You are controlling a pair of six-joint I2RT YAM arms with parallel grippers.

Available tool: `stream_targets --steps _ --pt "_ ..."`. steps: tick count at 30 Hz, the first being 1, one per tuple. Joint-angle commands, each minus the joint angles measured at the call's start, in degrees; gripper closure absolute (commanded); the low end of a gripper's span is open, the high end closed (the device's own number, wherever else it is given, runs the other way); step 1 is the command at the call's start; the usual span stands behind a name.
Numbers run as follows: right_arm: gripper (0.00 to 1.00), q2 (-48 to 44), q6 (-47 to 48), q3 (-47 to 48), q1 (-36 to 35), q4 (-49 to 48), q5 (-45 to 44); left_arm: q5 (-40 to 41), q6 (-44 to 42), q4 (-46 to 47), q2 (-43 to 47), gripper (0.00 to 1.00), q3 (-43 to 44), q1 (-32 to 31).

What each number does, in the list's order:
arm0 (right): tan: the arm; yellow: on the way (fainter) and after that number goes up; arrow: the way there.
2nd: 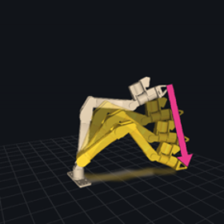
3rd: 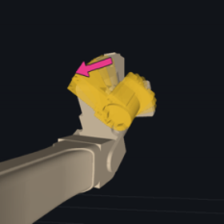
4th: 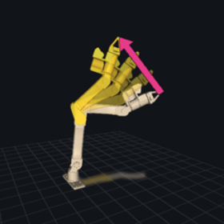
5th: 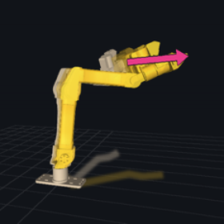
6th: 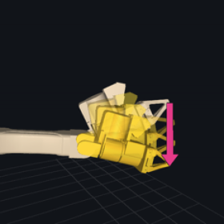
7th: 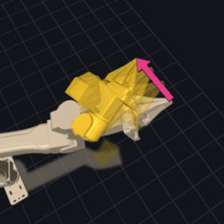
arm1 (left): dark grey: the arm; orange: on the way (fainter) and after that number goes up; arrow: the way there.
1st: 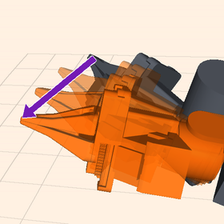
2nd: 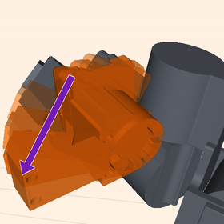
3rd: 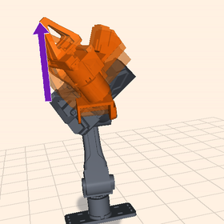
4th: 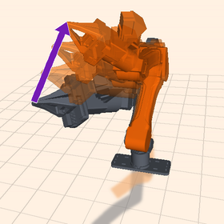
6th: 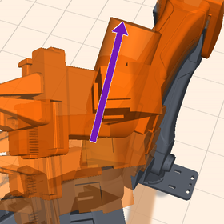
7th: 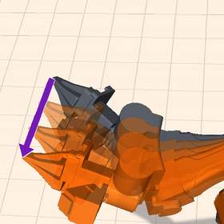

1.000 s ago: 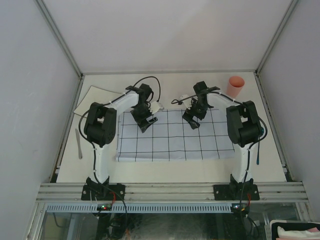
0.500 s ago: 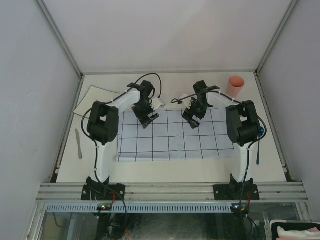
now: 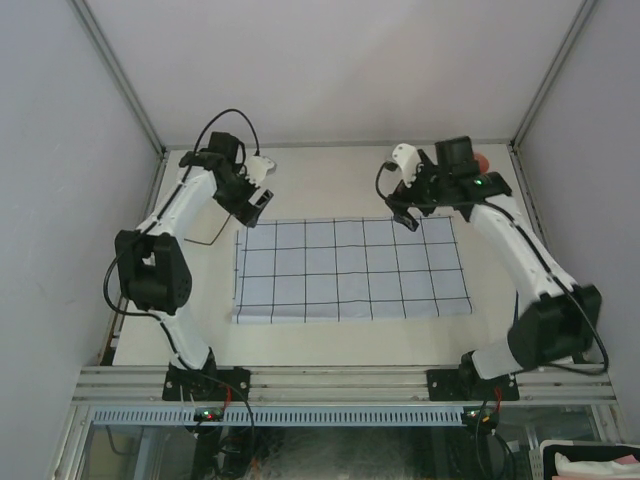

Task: Set the dinner table for one person
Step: Flatten out the napkin at the center of the board.

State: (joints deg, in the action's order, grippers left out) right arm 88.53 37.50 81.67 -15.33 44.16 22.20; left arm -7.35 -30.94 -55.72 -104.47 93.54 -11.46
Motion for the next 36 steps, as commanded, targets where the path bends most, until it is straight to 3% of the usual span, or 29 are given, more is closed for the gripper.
stream_targets --steps 1,7,14,36 --pt "0.0 -12.03 -4.38 -6.12 0.43 -1.88 0.56 -6.37 0.25 -1.16 -4.68 0.07 0.2 2.31" --pt "0.0 -26.11 -5.86 -10.77 1.57 0.76 -2.5 -9.58 -1.44 -2.24 -10.04 0.09 3.62 3.34" --pt "0.0 -37.45 -7.59 -13.16 3.96 3.33 -4.04 -7.59 -2.44 -2.57 -14.94 0.09 6.95 4.43" --pt "0.0 -51.44 -7.92 -15.23 9.92 9.63 -4.99 -6.75 -5.14 -9.57 -26.65 0.1 21.42 6.15"
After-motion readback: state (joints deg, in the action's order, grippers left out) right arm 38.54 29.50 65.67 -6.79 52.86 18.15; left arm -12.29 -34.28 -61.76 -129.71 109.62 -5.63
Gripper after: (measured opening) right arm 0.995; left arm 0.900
